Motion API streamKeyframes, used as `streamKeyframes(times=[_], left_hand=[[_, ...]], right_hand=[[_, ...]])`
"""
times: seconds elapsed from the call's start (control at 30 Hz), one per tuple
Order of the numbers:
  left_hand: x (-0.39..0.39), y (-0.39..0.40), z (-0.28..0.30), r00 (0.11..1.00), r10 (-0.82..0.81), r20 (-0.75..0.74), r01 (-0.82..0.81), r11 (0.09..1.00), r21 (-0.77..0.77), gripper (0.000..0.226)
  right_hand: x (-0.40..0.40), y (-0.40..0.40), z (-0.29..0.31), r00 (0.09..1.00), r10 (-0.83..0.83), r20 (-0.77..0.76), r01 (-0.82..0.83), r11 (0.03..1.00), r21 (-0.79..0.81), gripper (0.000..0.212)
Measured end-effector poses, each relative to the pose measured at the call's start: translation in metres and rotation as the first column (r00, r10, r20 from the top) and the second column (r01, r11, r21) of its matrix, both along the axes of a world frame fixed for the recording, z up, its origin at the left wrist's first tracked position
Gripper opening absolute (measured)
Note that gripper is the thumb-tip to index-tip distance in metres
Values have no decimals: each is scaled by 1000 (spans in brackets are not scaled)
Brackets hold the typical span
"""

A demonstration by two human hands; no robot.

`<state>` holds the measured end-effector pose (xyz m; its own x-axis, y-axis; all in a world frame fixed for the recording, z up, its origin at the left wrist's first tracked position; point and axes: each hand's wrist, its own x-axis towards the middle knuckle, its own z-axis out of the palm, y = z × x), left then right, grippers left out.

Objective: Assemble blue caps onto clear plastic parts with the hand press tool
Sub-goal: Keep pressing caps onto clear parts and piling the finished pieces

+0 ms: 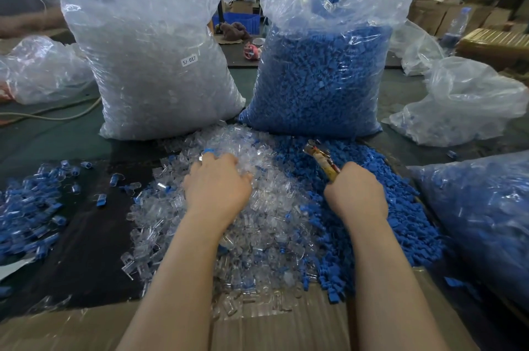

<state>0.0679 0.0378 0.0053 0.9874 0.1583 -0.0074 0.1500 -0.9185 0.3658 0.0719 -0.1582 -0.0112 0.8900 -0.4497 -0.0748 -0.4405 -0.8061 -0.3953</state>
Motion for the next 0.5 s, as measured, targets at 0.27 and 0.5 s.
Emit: streamKeyframes(times=[0.27,0.5], left_hand=[[1,-1,-1,981,6,192,36,976,-213,24],[0,-5,0,952,36,304,81,929,-362,18]], right_hand=[[2,3,-5,1000,7,0,-7,1000,5,23],[3,4,-8,999,32,2,-32,999,-13,21]])
